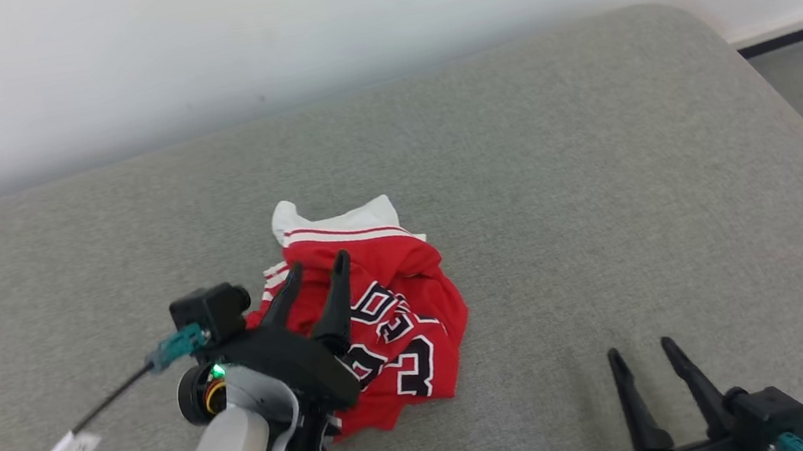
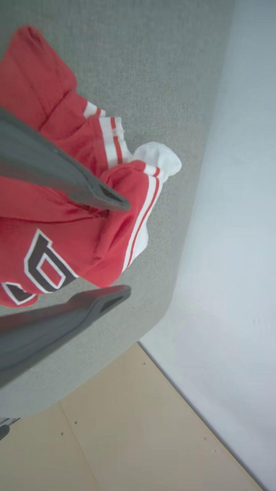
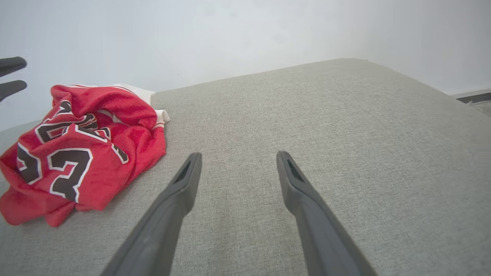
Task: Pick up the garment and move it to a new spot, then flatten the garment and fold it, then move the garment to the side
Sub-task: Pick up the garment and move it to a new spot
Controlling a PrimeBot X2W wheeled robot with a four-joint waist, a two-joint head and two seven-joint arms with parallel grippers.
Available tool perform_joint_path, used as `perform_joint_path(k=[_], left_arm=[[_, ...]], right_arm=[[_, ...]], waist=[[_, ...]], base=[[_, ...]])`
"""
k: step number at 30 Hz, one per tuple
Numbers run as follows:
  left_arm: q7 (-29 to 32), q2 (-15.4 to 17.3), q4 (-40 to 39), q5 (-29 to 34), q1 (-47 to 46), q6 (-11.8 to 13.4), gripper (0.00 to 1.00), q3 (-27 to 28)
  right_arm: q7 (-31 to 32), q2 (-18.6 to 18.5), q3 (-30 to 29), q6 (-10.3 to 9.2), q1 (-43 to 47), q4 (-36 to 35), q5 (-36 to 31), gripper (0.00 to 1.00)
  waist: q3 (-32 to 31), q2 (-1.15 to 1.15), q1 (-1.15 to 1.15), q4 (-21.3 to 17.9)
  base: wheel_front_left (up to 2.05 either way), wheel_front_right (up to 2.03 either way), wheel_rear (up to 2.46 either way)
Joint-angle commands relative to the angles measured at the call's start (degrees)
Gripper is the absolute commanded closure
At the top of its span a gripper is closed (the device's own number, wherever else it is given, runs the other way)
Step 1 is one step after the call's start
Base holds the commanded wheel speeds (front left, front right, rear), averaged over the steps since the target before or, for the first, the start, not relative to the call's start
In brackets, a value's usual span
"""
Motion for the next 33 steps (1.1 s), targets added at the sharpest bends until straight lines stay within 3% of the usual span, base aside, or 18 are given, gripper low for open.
perform_joint_path(k=[1, 7, 15, 24, 33], left_arm=[[-2.95, 0.12, -1.08, 0.82, 2.55, 0.02, 0.0, -0.04], [-12.85, 3.02, -5.67, 5.87, 9.72, 1.19, 0.0, 0.74], [-14.35, 5.2, -15.71, 15.97, 22.66, 4.86, 0.0, 7.86], [-14.38, 4.23, -20.84, 25.82, 32.62, 2.64, 0.0, 13.14], [-14.39, 1.78, -22.19, 28.59, 35.99, 0.54, 0.0, 17.07]], right_arm=[[-0.02, -0.11, -1.32, 0.07, 1.07, -0.19, -0.75, 0.0], [-0.02, -0.1, -6.28, 0.07, 2.86, -1.27, -2.55, 0.0], [-0.01, -0.11, -9.8, 0.07, 4.28, -2.57, -4.9, 0.0], [1.33, -0.11, -11.01, 0.07, 5.64, -2.68, -4.99, 0.0], [1.82, -0.1, -11.88, 0.07, 6.61, -1.22, -5.0, 0.0]], waist=[[-2.63, 0.0, 0.0, 3.15], [-4.66, 0.0, 0.0, 6.94], [-6.09, 0.0, 0.0, 10.91], [-6.73, 0.0, 0.0, 12.9], [-6.91, 0.0, 0.0, 13.24]], base=[[0.0, 0.0, 0.0], [0.0, 0.0, 0.0], [0.0, 0.0, 0.0], [0.0, 0.0, 0.0], [0.0, 0.0, 0.0]])
